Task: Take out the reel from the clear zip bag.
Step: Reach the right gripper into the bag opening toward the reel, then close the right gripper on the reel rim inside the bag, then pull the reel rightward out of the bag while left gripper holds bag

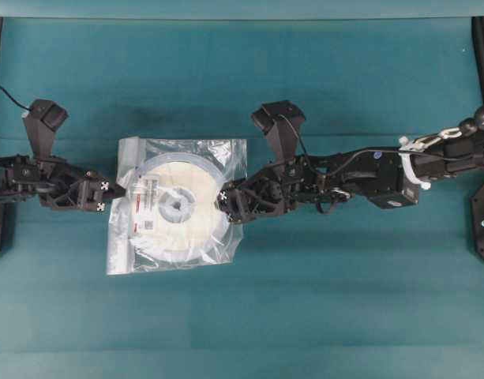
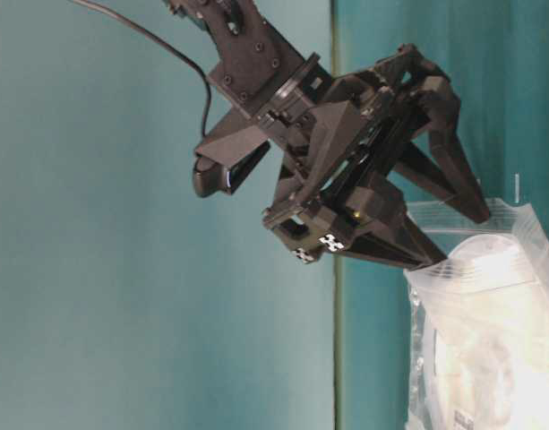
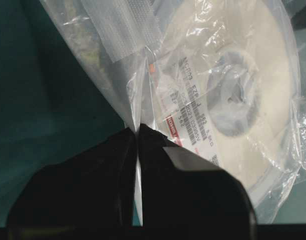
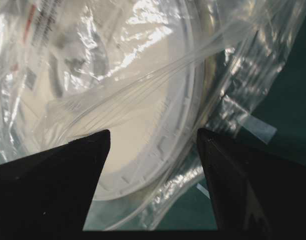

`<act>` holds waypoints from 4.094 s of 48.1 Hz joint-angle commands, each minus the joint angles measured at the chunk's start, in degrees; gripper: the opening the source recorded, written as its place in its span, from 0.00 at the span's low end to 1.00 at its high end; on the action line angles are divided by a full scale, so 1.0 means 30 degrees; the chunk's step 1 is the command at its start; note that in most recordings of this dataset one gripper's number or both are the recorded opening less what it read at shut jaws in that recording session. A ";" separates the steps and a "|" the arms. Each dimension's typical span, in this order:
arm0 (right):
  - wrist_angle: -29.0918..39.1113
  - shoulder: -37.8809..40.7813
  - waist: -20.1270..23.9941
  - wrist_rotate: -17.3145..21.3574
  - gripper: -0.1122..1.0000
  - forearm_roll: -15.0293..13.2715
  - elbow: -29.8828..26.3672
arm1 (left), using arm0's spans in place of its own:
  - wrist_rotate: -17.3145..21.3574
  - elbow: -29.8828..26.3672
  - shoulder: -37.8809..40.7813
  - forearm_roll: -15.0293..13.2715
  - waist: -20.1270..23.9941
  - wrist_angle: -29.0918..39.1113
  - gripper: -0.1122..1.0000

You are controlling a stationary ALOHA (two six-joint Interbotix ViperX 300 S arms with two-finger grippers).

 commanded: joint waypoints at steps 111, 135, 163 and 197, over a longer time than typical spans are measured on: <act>0.0322 -0.1201 -0.0527 0.0117 0.23 -0.0088 0.1260 | 0.0000 -0.0439 -0.0264 0.0029 -0.0059 0.0469 0.11; 0.0352 -0.3516 -0.0586 0.0264 0.14 -0.0088 0.4307 | 0.0000 -0.0498 -0.0352 0.0059 -0.0059 0.0439 0.11; 0.0498 -0.5537 -0.0586 0.0352 0.14 -0.0059 0.6797 | 0.0000 -0.0498 -0.0352 0.0059 -0.0059 0.0791 0.11; 0.1055 -0.7822 -0.1348 0.0381 0.14 -0.0029 0.9141 | 0.0000 -0.0645 -0.0352 0.0059 -0.0059 0.0908 0.11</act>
